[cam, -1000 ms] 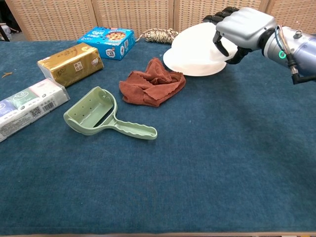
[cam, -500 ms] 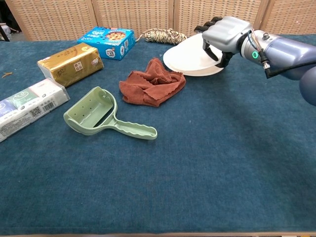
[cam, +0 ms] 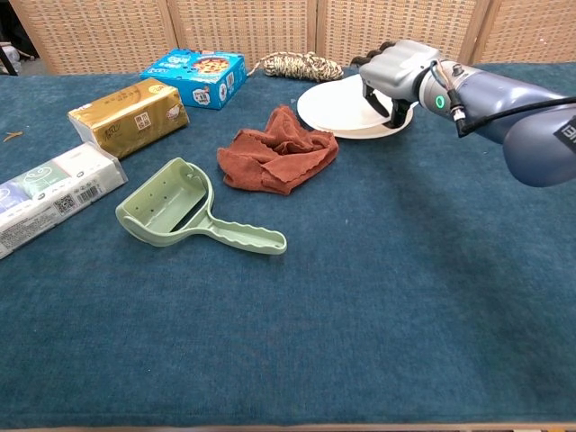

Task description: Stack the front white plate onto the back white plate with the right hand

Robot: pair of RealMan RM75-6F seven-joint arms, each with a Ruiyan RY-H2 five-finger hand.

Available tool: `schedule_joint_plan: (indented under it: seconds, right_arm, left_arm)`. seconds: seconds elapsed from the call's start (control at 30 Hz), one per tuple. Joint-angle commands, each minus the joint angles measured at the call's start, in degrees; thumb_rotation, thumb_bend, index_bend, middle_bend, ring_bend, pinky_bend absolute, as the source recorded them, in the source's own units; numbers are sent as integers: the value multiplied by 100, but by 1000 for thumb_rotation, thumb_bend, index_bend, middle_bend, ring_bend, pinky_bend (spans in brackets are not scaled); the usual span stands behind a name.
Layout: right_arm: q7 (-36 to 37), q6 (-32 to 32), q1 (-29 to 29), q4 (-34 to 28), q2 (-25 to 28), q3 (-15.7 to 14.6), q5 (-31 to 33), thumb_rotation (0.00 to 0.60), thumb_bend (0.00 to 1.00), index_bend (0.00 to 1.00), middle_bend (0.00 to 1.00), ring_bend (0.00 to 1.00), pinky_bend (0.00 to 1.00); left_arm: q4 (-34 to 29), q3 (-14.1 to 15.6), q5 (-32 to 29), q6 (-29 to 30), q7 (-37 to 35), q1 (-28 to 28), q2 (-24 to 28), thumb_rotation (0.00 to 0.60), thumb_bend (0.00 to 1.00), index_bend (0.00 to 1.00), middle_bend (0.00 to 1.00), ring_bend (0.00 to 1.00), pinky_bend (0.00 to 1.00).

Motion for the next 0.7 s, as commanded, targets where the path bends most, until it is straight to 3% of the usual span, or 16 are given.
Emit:
schedule_joint_plan:
  seconds: [0.03, 0.17, 0.23, 0.3, 0.4, 0.7]
  right_arm:
    - [-12, -17, 26, 68, -29, 3, 38, 600, 591, 65, 0, 0, 0]
    - [-40, -34, 4, 10, 23, -14, 73, 600, 591, 1, 0, 0, 0]
    - [-98, 46, -30, -60, 73, -18, 95, 600, 513, 0, 0, 0, 0]
    - [-309, 152, -77, -54, 100, 20, 184, 600, 272, 0, 0, 0, 0]
    - [-608, 228, -123, -149, 142, 111, 360, 600, 34, 0, 0, 0, 0]
    - [-1151, 369, -284, -784, 445, 206, 707, 600, 0, 0, 0, 0, 0]
  left_arm:
    - [7, -2, -22, -16, 17, -3, -9, 600, 14, 9, 0, 0, 0]
    - [-1, -7, -57, -43, 65, -14, -23, 600, 13, 10, 0, 0, 0]
    - [-14, -5, -67, -55, 89, -18, -28, 600, 14, 9, 0, 0, 0]
    - [-31, -1, -65, -60, 107, -20, -26, 600, 14, 9, 0, 0, 0]
    - [-54, 2, -49, -49, 110, -15, -16, 600, 14, 9, 0, 0, 0]
    - [-59, 21, 17, -37, 79, -10, -1, 600, 14, 10, 0, 0, 0]
